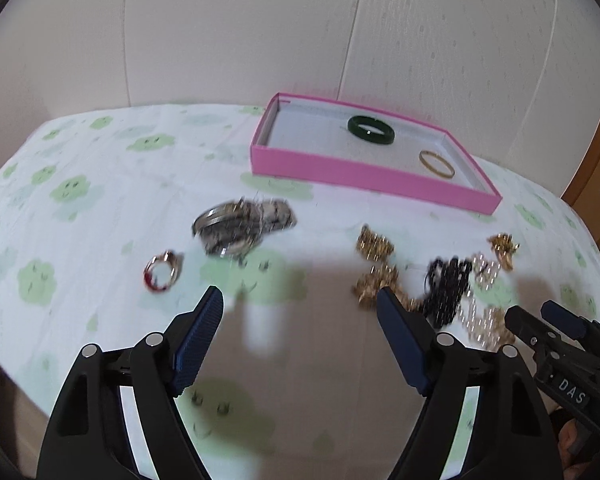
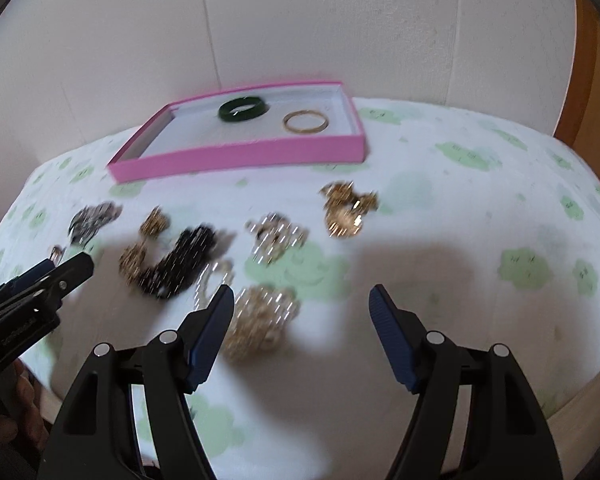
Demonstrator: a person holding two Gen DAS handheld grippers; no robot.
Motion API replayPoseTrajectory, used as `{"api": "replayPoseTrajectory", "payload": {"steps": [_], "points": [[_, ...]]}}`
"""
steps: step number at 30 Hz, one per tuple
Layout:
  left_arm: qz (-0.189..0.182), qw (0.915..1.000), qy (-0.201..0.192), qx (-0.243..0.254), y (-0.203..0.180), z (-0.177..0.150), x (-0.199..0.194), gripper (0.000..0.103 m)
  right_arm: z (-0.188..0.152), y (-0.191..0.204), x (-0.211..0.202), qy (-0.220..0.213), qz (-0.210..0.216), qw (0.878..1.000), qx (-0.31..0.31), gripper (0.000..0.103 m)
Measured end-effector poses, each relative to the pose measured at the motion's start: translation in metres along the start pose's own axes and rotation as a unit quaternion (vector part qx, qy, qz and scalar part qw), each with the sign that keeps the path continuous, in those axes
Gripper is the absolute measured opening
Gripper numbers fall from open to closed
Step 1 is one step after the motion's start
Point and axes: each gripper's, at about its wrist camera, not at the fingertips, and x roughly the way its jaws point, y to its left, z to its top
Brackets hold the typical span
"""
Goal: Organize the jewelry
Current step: 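Withdraw both tools from the tray back over the jewelry, then grasp the pearl necklace with the right tool while the left tool grasps the black beaded bracelet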
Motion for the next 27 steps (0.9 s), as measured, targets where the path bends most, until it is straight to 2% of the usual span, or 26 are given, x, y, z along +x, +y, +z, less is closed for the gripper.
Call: {"api": "replayPoseTrajectory", "payload": {"steps": [6,15,17,20,22,24,27], "points": [[-0.002,1.0,0.003,-0.009,0.005,-0.011,-0.004,0.079,-0.011,0.018,0.006,0.009,0.007,1.0,-0.018,0.078],[-0.006,1.0,0.002,-0.005,0.004,-0.014,-0.006,0.079,-0.01,0.032,0.016,0.004,-0.01,1.0,-0.016,0.079],[-0.008,1.0,0.002,-0.002,0.003,-0.014,-0.005,0.079,-0.009,0.034,0.017,-0.001,-0.024,1.0,-0.019,0.073],[-0.013,0.9999,0.002,-0.001,0.002,-0.013,-0.005,0.079,-0.009,0.036,0.017,-0.007,-0.024,0.999,-0.024,0.063],[-0.018,0.9998,0.004,0.0,0.001,-0.013,-0.004,0.079,-0.01,0.037,0.015,-0.01,-0.022,0.999,-0.027,0.05],[-0.024,0.9997,0.005,0.002,-0.001,-0.014,-0.003,0.078,-0.01,0.036,0.014,-0.013,-0.023,0.999,-0.027,0.043],[-0.036,0.9992,0.011,0.008,-0.005,-0.014,-0.001,0.071,-0.011,0.033,0.013,-0.017,-0.025,0.999,-0.027,0.032]]}}
